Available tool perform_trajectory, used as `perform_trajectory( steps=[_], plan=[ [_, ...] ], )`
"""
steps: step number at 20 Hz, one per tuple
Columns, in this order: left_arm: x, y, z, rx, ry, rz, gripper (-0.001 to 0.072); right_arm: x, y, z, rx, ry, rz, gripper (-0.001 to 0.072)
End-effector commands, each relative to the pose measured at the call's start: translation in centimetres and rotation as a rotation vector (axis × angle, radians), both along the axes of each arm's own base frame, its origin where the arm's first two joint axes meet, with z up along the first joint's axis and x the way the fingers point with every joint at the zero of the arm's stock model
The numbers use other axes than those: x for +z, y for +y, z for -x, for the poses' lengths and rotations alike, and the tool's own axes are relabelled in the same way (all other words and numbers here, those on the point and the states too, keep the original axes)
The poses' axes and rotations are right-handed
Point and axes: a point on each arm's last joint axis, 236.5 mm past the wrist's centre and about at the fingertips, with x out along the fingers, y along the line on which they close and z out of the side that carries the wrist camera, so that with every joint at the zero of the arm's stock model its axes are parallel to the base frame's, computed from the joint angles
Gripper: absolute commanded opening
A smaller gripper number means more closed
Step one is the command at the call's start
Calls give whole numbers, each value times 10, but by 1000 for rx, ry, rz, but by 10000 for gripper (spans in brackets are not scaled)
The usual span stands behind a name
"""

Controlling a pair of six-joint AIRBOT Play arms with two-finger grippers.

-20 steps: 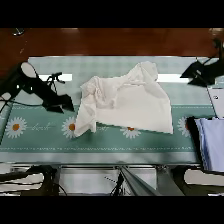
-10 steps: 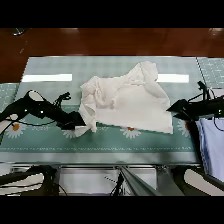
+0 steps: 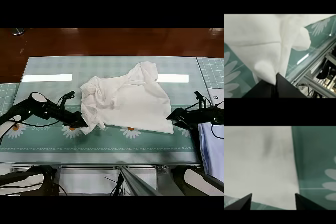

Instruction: Fold the shirts.

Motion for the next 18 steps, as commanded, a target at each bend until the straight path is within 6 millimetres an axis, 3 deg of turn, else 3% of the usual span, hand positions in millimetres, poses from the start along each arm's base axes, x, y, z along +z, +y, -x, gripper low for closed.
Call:
perform_trajectory(
  steps=[1, 5, 8, 9, 10, 11, 12, 13, 14, 15, 16, 17, 18],
  plan=[
    [3, -1, 0, -4, 1, 19, 26, -14, -23, 22, 5, 98, 97, 618],
    [3, -1, 0, -2, 0, 19, 26, -25, 8, 27, 52, 166, -1, 618],
    [6, -4, -3, 13, -2, 34, 26, -29, 41, -2, 41, 90, -86, 616],
    [9, -7, -7, 31, -6, 48, 26, -24, 51, -15, 49, 53, -115, 541],
    [12, -9, -12, 45, -18, 63, 26, -18, 58, -26, 72, 19, -127, 318],
    [17, -11, -18, 43, -41, 70, 26, -8, 62, -39, 112, -24, -124, 20],
    [24, -10, -29, 47, -73, 71, 26, 9, 65, -53, 160, -70, -120, 27],
    [37, -9, -44, 62, -115, 73, 26, 37, 63, -71, 204, -123, -115, 27],
    [62, -8, -67, 92, -186, 85, 25, 72, 59, -94, 240, -197, -96, 27],
    [101, -9, -94, 125, -290, 125, 26, 119, 51, -124, 254, -304, -49, 26],
    [159, -11, -124, 167, -436, 188, 25, 173, 45, -152, 245, -430, -7, 26],
    [221, -11, -148, 205, -594, 243, 25, 240, 41, -177, 229, -588, 35, 26],
    [292, -8, -166, 253, -768, 283, 25, 303, 39, -190, 220, -738, 76, 26]
  ],
)
